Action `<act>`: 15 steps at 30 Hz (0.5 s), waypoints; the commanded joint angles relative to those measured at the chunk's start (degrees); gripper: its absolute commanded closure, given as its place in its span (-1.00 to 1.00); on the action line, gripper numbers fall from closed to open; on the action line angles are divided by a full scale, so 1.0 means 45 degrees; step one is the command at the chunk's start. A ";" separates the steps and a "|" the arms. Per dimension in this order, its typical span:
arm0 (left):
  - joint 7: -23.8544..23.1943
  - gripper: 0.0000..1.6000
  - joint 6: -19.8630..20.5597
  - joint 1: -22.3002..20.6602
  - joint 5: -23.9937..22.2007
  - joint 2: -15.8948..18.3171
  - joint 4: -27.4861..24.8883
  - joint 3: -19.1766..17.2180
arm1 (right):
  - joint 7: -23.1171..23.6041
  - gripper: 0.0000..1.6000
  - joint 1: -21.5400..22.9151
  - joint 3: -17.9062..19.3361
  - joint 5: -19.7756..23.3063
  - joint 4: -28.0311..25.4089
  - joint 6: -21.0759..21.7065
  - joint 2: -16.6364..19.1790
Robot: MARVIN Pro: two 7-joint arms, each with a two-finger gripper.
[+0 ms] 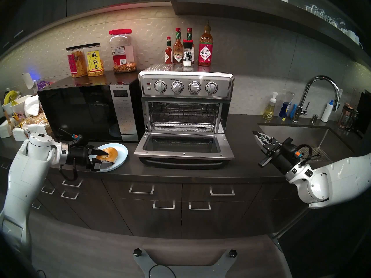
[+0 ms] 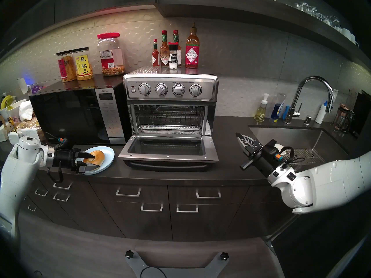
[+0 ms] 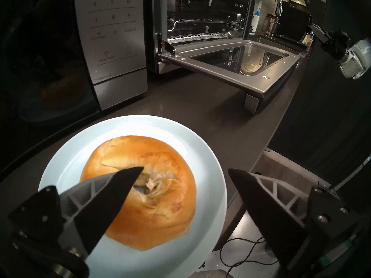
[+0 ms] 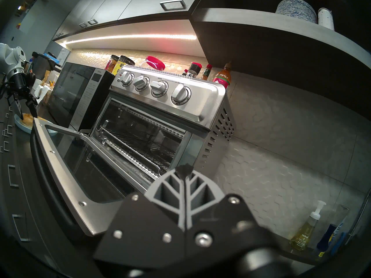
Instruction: Open the oven and place the bagel inside on the rack
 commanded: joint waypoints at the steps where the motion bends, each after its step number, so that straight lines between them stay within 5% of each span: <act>1: -0.0031 -1.00 -0.0284 -0.0255 -0.0038 0.0017 0.0193 -0.0060 | -0.0020 1.00 0.0143 0.0118 -0.0031 -0.0026 -0.0007 -0.0023; 15: -0.0175 -1.00 -0.0697 -0.0404 0.0162 0.0067 0.0477 0.0384 | -0.0020 1.00 0.0142 0.0119 -0.0032 -0.0026 -0.0007 -0.0022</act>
